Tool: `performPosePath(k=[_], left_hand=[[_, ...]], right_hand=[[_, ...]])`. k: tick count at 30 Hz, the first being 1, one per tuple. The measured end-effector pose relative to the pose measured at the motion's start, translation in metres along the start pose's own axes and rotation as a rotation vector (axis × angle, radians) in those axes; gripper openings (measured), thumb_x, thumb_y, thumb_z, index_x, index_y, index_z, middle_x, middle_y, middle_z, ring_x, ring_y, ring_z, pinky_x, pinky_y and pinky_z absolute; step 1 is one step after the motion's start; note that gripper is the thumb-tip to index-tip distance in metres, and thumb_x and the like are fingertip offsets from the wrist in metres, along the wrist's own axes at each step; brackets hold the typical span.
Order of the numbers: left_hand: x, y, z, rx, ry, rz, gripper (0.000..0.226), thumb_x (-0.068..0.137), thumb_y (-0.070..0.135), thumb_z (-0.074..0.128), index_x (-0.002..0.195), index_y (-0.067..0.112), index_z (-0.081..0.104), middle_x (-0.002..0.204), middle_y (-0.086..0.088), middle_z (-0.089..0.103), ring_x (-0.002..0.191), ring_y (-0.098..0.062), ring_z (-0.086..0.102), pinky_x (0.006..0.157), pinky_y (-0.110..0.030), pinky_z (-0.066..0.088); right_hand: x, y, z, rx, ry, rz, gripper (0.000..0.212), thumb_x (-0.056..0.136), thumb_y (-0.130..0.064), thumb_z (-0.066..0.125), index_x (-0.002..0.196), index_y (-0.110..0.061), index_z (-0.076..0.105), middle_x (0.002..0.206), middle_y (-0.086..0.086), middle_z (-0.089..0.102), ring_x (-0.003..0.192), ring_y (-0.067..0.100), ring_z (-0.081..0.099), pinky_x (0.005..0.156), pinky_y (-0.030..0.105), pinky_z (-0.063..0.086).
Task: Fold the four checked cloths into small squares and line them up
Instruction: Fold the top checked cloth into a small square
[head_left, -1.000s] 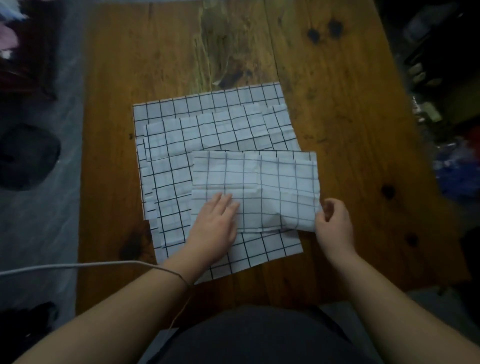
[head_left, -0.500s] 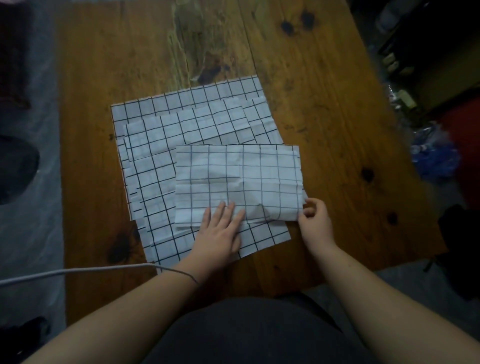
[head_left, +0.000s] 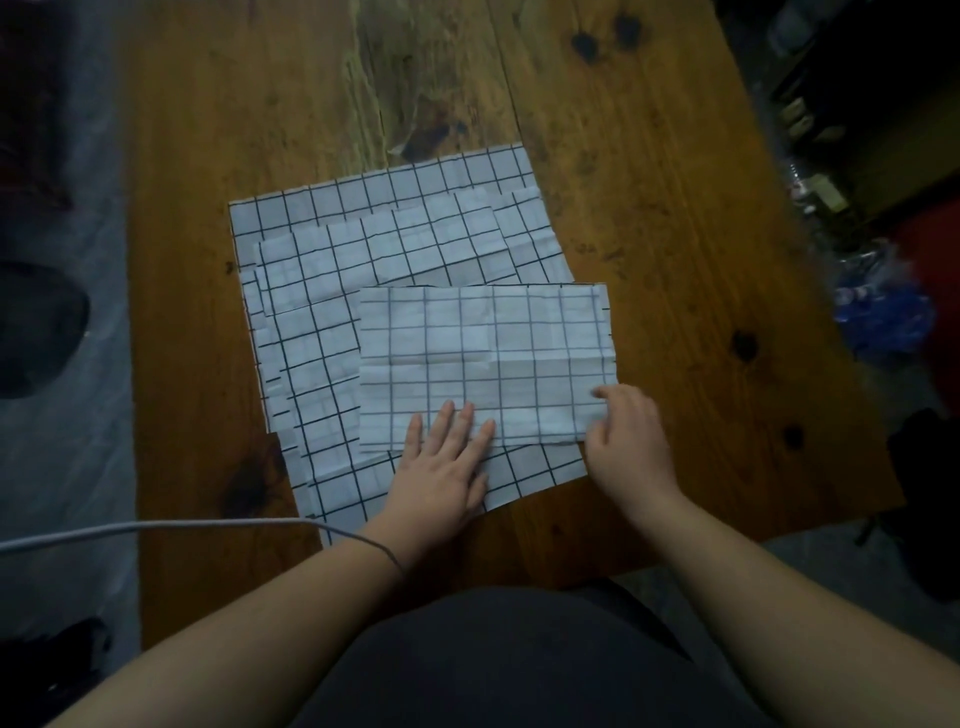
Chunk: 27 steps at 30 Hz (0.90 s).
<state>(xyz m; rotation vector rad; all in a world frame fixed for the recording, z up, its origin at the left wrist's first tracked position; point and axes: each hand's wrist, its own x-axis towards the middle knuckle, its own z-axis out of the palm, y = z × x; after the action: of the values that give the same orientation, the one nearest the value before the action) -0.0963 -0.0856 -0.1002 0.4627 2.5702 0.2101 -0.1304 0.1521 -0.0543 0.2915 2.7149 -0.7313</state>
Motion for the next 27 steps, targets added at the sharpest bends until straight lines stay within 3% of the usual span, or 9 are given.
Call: performPosePath(k=[3, 5, 7, 10, 17, 20, 27], left_hand=[[-0.008, -0.002, 0.005, 0.003, -0.006, -0.032, 0.066, 0.103, 0.051, 0.018, 0.157, 0.028, -0.015, 0.162, -0.002, -0.025, 0.147, -0.024, -0.031, 0.12, -0.052, -0.016], [-0.012, -0.006, 0.01, 0.011, -0.013, -0.049, 0.068, 0.103, 0.05, 0.019, 0.158, 0.024, -0.011, 0.165, -0.002, -0.02, 0.148, -0.023, -0.029, 0.119, -0.051, -0.017], [-0.015, -0.01, 0.013, 0.022, -0.033, -0.053, 0.069, 0.1, 0.052, 0.013, 0.158, 0.024, -0.009, 0.166, -0.002, -0.017, 0.149, -0.022, -0.027, 0.12, -0.05, -0.016], [-0.015, -0.015, 0.015, 0.031, -0.033, -0.039, 0.073, 0.091, 0.055, -0.002, 0.158, 0.027, -0.01, 0.166, 0.0, -0.016, 0.15, -0.021, -0.025, 0.122, -0.05, -0.014], [-0.037, -0.04, 0.026, 0.031, 0.006, -0.029, 0.064, 0.1, 0.058, 0.006, 0.155, 0.034, -0.018, 0.162, 0.001, -0.027, 0.148, -0.022, -0.032, 0.12, -0.047, -0.018], [-0.052, -0.06, 0.03, 0.013, 0.032, -0.063, 0.065, 0.101, 0.058, 0.009, 0.156, 0.031, -0.014, 0.165, 0.0, -0.02, 0.149, -0.021, -0.027, 0.12, -0.044, -0.017], [-0.062, -0.05, 0.016, -0.02, 0.063, -0.114, 0.069, 0.102, 0.056, 0.013, 0.157, 0.025, -0.014, 0.162, -0.002, -0.025, 0.149, -0.023, -0.028, 0.121, -0.044, -0.017]], right_hand=[[-0.026, -0.025, 0.027, -0.265, -0.19, -0.307, 0.056, 0.101, -0.031, 0.044, 0.155, -0.028, 0.029, 0.163, -0.007, 0.025, 0.152, 0.013, 0.016, 0.125, 0.042, 0.017], [-0.041, -0.039, 0.047, -0.382, -0.284, -0.429, 0.06, 0.105, -0.038, 0.033, 0.16, -0.026, 0.012, 0.168, -0.003, 0.005, 0.155, 0.015, -0.003, 0.126, 0.039, 0.0], [-0.049, -0.044, 0.065, -0.451, -0.338, -0.447, 0.062, 0.106, -0.044, 0.024, 0.16, -0.024, 0.0, 0.168, -0.002, -0.006, 0.154, 0.015, -0.012, 0.123, 0.039, -0.009], [-0.051, -0.038, 0.081, -0.515, -0.352, -0.414, 0.065, 0.105, -0.048, 0.02, 0.159, -0.023, -0.007, 0.168, -0.001, -0.011, 0.153, 0.017, -0.016, 0.125, 0.042, -0.007], [-0.053, 0.005, 0.071, -0.529, -0.26, -0.212, 0.063, 0.104, -0.05, 0.012, 0.157, -0.027, -0.013, 0.165, -0.004, -0.018, 0.152, 0.017, -0.019, 0.124, 0.05, -0.005], [-0.051, 0.027, 0.057, -0.524, -0.21, -0.114, 0.064, 0.102, -0.047, 0.009, 0.157, -0.024, -0.014, 0.166, -0.002, -0.015, 0.153, 0.016, -0.015, 0.125, 0.05, -0.001], [-0.053, 0.016, 0.051, -0.489, -0.174, -0.077, 0.066, 0.104, -0.044, 0.021, 0.159, -0.02, -0.007, 0.168, 0.005, -0.009, 0.154, 0.021, -0.011, 0.125, 0.049, 0.0]])
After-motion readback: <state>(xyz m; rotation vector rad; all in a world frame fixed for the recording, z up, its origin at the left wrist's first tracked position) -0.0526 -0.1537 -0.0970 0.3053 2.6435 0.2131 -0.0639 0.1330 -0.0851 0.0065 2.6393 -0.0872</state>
